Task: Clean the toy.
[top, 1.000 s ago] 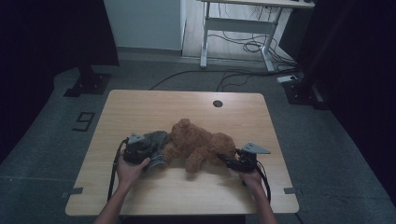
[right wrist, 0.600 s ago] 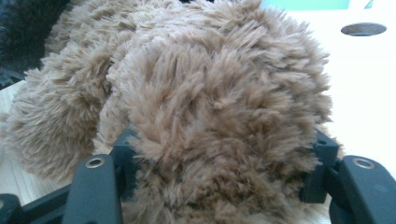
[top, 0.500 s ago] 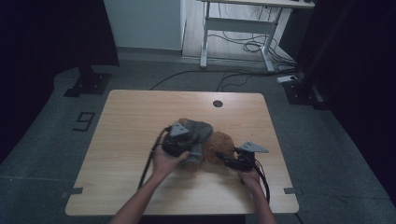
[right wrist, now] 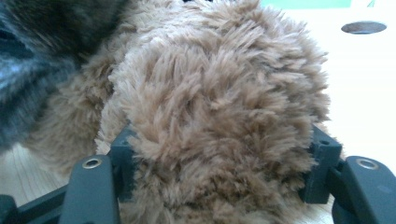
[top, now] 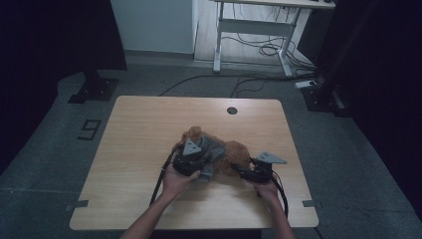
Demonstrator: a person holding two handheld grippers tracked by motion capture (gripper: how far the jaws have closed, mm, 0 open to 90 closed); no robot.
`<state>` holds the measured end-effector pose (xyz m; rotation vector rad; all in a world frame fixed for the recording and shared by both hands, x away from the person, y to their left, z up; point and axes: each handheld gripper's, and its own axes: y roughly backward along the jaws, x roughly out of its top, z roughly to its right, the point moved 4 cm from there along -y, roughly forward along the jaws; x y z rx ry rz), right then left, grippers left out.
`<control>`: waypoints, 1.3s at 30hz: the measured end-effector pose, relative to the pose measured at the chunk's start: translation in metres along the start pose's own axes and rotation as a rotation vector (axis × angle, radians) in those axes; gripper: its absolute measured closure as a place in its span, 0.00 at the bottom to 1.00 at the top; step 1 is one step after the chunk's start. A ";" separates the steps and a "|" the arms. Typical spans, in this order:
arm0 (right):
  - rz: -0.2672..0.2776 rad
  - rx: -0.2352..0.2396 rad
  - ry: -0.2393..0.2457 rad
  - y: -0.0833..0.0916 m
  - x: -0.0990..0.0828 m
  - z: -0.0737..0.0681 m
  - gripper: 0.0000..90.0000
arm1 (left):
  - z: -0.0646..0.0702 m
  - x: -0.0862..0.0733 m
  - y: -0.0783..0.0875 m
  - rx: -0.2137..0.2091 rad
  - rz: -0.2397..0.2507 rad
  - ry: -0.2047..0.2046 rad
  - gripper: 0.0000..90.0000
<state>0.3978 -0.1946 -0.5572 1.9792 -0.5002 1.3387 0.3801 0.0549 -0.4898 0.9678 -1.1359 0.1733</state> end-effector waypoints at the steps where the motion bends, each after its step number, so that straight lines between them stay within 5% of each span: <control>1: 0.002 0.000 -0.001 0.000 0.000 0.000 0.38 | -0.006 -0.003 0.005 0.012 0.002 0.006 0.85; 7: 0.004 0.000 -0.008 0.000 -0.001 0.001 0.38 | -0.043 -0.028 0.029 0.120 -0.015 0.051 0.85; 12: 0.003 0.001 -0.005 0.000 -0.001 0.001 0.37 | -0.071 -0.056 0.038 0.124 -0.022 0.160 0.85; 17: 0.005 0.003 -0.009 0.000 -0.001 0.001 0.37 | -0.082 -0.060 0.048 0.151 -0.015 0.191 0.84; 21: 0.005 0.002 -0.017 -0.001 0.000 0.002 0.37 | -0.081 -0.048 0.055 0.143 0.018 0.190 0.84; 27: 0.005 -0.007 -0.023 -0.005 0.001 0.002 0.38 | -0.060 0.002 0.056 0.110 0.073 0.123 0.84; 33: 0.005 -0.017 -0.002 -0.012 0.004 -0.004 0.38 | -0.028 0.045 0.022 0.065 0.065 0.056 0.84; 36: 0.004 -0.018 0.015 -0.013 0.004 -0.005 0.38 | -0.019 0.053 0.005 0.083 0.033 0.019 0.84; 39: 0.003 -0.015 0.022 -0.013 0.005 -0.004 0.38 | -0.025 0.047 -0.014 0.113 -0.027 0.010 0.84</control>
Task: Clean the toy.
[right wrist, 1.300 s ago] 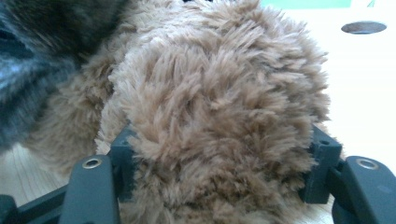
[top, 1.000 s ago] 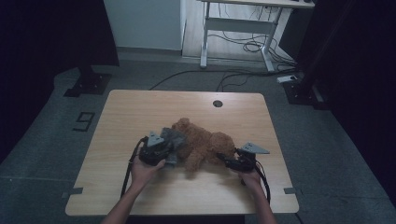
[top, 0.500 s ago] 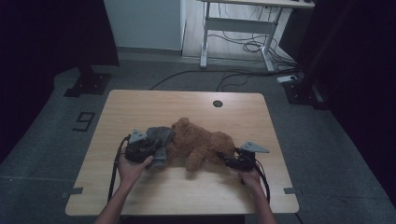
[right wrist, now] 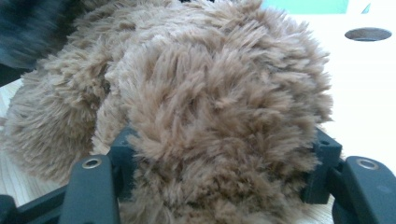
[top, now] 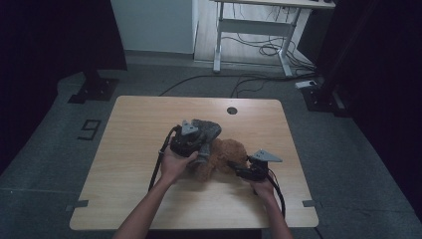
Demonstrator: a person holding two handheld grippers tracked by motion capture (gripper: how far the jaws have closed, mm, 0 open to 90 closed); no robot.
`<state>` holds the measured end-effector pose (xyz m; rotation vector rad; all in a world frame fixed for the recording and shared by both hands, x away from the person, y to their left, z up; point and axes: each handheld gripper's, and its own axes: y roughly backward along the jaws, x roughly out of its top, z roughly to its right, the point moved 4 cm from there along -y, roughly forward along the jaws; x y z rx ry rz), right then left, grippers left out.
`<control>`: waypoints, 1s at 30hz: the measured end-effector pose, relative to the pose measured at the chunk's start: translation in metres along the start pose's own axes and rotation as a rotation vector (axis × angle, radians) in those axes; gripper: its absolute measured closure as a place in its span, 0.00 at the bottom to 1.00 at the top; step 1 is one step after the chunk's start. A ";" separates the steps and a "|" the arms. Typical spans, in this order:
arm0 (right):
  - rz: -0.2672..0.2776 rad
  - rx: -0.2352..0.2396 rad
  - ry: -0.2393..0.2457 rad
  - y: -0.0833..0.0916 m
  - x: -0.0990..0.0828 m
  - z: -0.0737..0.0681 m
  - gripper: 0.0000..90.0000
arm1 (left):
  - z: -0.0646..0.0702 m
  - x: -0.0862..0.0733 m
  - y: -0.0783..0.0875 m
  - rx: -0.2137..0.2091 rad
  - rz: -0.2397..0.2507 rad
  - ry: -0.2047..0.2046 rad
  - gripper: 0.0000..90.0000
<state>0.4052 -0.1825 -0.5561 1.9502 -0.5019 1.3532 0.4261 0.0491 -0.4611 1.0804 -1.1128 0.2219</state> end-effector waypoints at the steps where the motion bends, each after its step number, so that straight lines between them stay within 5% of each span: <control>1: -0.004 0.002 -0.009 0.000 0.000 0.000 0.37 | -0.003 -0.005 -0.005 -0.002 0.002 0.015 0.84; 5: -0.012 -0.001 -0.001 0.000 0.001 -0.001 0.35 | -0.009 -0.018 -0.006 -0.027 0.024 0.054 0.84; 10: -0.030 -0.036 0.010 0.002 0.003 -0.005 0.22 | -0.007 -0.026 -0.001 -0.022 0.018 0.038 0.85; 16: -0.082 -0.026 -0.045 0.003 0.001 -0.007 0.14 | -0.009 -0.047 0.005 -0.055 0.054 0.085 0.85; 25: -0.107 0.016 0.037 0.008 -0.003 -0.017 0.34 | -0.001 -0.071 0.020 -0.057 0.093 0.077 0.85; 30: -0.097 0.027 0.050 0.010 -0.006 -0.018 0.39 | 0.004 -0.066 0.029 -0.065 0.089 0.083 0.84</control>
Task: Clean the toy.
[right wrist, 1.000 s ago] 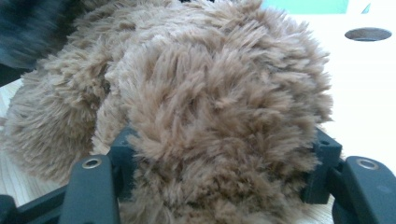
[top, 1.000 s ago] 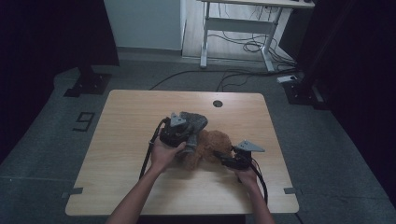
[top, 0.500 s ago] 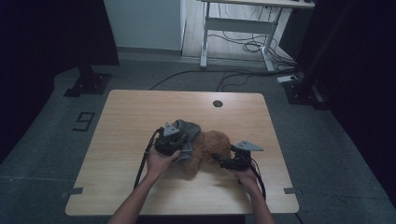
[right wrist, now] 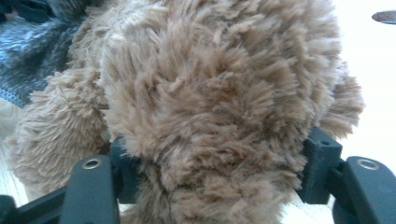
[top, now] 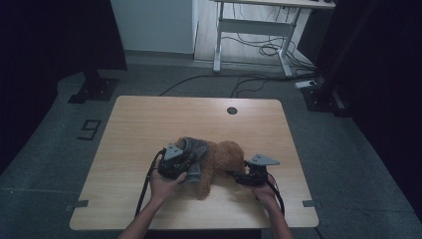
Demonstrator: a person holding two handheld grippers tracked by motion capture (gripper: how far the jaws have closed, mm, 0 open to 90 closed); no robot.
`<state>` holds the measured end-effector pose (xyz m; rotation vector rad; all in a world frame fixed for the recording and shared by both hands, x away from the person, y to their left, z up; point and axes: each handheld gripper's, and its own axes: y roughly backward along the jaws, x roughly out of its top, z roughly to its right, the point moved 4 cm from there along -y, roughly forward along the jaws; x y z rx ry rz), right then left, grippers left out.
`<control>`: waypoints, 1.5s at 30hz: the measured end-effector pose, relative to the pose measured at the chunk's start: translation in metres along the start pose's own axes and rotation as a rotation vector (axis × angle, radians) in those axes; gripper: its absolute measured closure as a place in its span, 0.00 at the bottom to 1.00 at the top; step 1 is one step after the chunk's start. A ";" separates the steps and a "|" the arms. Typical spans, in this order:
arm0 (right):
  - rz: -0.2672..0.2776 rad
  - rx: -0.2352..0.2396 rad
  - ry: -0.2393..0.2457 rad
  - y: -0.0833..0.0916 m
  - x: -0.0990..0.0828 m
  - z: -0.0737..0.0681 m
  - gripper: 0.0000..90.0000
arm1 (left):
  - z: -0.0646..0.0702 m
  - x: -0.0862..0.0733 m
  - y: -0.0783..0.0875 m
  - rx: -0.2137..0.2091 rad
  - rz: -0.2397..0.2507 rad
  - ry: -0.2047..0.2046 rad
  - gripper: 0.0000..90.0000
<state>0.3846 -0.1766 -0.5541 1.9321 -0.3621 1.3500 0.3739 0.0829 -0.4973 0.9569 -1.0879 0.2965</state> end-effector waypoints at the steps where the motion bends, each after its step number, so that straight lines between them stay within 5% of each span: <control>1: 0.002 0.001 -0.004 0.000 0.000 0.000 0.41 | 0.002 0.004 0.001 0.002 0.002 -0.005 0.84; 5: 0.015 0.004 -0.029 0.001 -0.001 0.004 0.42 | 0.026 0.031 -0.004 -0.036 0.006 -0.059 0.83; 11: 0.018 -0.003 -0.012 0.002 -0.001 0.001 0.43 | 0.083 0.058 -0.047 -0.100 -0.020 -0.154 0.84; 13: 0.018 -0.005 -0.005 0.002 -0.002 0.000 0.43 | 0.096 0.054 -0.069 -0.048 -0.064 -0.225 0.83; 15: 0.002 -0.015 -0.019 0.002 -0.003 0.003 0.44 | 0.097 0.050 -0.076 -0.044 -0.053 -0.221 0.83; 19: 0.010 -0.002 -0.016 0.002 -0.004 0.005 0.45 | 0.081 0.050 -0.069 -0.071 -0.051 -0.161 0.84; 28: 0.009 -0.003 -0.041 0.002 -0.002 0.006 0.47 | 0.015 0.043 -0.025 0.063 -0.047 -0.117 0.84; 34: 0.020 0.004 -0.039 0.001 -0.002 0.006 0.47 | -0.036 0.028 0.006 0.114 -0.051 -0.026 0.84; 38: 0.021 0.005 -0.037 0.001 -0.002 0.006 0.46 | -0.054 0.015 0.014 0.130 -0.055 0.022 0.84; 42: 0.019 0.008 -0.040 0.001 -0.003 0.007 0.46 | -0.076 -0.005 0.014 0.180 -0.134 0.056 0.84; 45: 0.019 0.016 -0.046 0.001 -0.004 0.009 0.46 | -0.083 -0.022 0.008 0.143 -0.129 0.092 0.84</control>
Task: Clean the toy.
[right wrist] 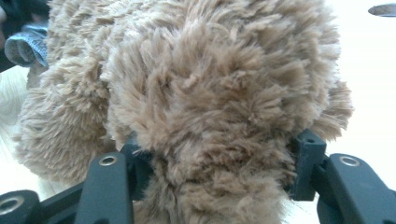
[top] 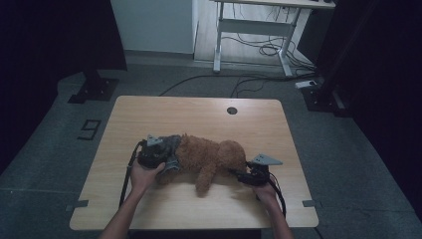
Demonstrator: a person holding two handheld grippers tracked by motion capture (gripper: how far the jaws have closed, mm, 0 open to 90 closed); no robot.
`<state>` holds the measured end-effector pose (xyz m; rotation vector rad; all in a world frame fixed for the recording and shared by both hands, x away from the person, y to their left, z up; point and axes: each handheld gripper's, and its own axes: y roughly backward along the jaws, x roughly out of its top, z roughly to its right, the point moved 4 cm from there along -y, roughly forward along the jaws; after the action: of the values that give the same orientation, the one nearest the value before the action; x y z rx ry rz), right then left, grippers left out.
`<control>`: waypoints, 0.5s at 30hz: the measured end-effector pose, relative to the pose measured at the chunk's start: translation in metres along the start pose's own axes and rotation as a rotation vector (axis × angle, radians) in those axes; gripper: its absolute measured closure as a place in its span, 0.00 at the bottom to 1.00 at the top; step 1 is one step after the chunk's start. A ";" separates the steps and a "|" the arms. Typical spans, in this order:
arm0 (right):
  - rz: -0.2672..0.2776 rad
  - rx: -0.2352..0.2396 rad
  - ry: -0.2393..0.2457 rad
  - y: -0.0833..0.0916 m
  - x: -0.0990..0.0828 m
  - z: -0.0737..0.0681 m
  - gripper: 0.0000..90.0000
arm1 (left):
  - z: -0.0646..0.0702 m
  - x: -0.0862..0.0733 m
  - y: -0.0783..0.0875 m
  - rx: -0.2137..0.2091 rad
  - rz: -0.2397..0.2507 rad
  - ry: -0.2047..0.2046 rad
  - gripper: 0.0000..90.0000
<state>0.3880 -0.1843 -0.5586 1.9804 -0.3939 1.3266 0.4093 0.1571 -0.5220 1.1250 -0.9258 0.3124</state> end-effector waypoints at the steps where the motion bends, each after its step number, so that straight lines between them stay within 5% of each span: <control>1: 0.001 0.001 -0.001 0.000 0.000 0.000 0.46 | 0.000 -0.001 0.000 -0.003 0.008 0.007 0.84; 9: 0.007 -0.014 0.002 -0.002 0.000 0.000 0.46 | -0.002 0.015 0.014 0.023 0.029 -0.009 0.84; 15: 0.003 -0.024 0.001 -0.004 0.002 0.000 0.45 | 0.034 0.050 0.036 -0.016 0.107 -0.099 0.84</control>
<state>0.3911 -0.1809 -0.5583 1.9595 -0.4108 1.3190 0.4003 0.1316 -0.4573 1.0857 -1.0763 0.3380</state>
